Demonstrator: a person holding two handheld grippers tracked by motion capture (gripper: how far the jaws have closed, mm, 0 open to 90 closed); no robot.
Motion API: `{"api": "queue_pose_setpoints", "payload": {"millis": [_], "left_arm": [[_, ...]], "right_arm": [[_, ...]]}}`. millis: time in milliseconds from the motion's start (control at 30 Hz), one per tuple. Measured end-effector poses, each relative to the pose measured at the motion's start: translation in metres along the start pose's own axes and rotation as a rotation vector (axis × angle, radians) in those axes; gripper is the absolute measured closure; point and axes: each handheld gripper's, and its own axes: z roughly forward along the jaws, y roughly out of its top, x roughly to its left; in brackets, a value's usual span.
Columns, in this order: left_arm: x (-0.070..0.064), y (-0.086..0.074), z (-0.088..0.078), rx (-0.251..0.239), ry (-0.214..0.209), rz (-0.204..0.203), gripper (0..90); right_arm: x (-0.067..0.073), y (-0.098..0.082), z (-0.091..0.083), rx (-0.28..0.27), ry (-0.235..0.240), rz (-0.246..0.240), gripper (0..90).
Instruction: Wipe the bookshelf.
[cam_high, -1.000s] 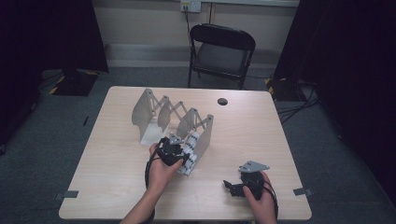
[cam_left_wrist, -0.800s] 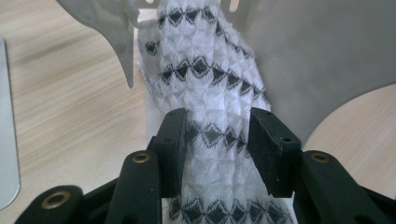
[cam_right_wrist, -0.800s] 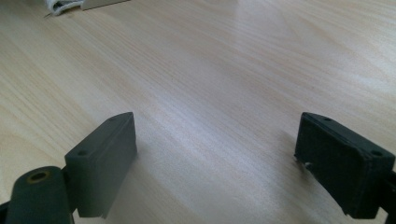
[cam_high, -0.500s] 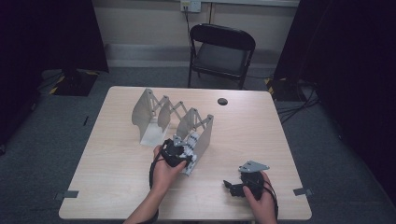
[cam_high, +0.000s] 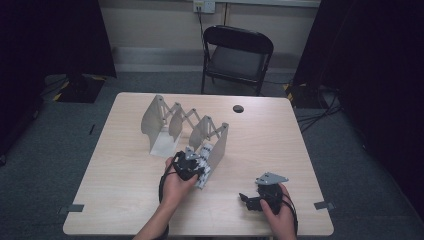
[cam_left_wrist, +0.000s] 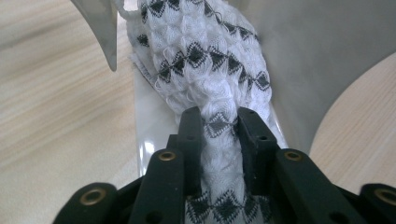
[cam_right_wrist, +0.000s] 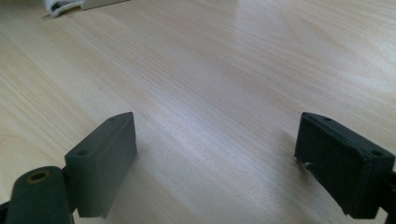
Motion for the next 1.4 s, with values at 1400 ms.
{"api": "queue_pose_setpoints", "payload": {"millis": [1400], "left_arm": [[-0.013, 0.08, -0.072, -0.069, -0.057, 0.045, 76.5]], "right_arm": [[0.0, 0.0, 0.0, 0.0, 0.001, 0.0, 12.0]]}}
